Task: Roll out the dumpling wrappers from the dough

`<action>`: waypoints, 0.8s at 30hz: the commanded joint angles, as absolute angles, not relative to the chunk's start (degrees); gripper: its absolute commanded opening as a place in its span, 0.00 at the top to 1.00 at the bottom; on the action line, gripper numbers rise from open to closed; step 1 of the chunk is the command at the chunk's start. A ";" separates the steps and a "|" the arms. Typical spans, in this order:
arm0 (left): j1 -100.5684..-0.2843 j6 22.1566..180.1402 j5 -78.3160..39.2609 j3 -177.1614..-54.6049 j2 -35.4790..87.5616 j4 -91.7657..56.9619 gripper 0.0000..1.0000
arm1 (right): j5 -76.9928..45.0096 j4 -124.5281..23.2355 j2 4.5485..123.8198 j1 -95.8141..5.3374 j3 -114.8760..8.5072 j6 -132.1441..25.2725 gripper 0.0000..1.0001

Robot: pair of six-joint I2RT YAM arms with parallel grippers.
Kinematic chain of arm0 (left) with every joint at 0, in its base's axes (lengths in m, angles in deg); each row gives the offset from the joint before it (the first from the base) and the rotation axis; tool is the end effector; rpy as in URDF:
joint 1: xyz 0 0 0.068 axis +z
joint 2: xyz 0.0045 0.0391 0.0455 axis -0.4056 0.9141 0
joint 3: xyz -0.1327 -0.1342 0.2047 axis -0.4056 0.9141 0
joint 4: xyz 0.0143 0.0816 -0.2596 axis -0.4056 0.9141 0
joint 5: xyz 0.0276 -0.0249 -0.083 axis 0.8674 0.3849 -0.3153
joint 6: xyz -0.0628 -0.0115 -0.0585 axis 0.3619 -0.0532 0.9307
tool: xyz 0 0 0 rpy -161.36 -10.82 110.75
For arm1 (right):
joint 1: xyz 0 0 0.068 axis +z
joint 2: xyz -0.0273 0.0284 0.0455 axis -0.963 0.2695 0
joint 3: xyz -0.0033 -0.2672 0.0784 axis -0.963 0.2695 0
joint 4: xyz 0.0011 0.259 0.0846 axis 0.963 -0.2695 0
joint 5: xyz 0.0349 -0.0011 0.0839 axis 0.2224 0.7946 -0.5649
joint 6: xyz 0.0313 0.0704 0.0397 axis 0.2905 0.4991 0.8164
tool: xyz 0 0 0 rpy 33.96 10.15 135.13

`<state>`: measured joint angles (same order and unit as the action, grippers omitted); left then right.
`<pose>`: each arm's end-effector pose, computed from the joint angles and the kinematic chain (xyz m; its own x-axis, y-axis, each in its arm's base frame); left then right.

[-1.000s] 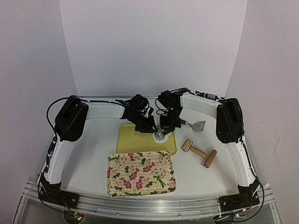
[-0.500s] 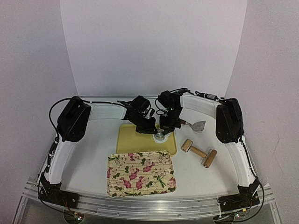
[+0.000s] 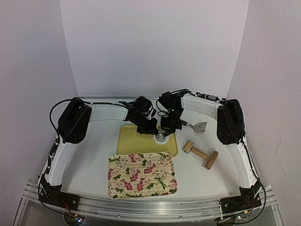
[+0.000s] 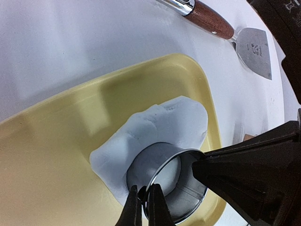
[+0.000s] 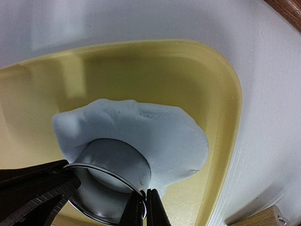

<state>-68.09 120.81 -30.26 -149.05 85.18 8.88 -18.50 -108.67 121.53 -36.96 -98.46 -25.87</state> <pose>0.3771 -0.4011 0.1155 -0.9062 0.1964 -0.3745 0.3836 0.7544 -0.5327 0.4054 0.3269 0.1275 -0.9931 -0.0597 -0.1012 -0.0857 0.9572 0.2765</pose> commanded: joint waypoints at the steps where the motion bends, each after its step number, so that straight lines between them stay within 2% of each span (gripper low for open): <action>1: -69.54 118.92 -28.44 -148.09 89.69 13.97 1.00 | -17.24 -110.17 128.72 -36.64 -93.61 -25.28 1.00; 24: -70.86 120.50 -26.41 -145.51 92.51 15.20 1.00 | -20.95 -109.20 131.71 -35.65 -94.62 -24.07 1.00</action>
<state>-68.94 120.99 -27.47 -148.57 85.32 8.21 -20.01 -108.45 122.10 -37.31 -98.49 -25.09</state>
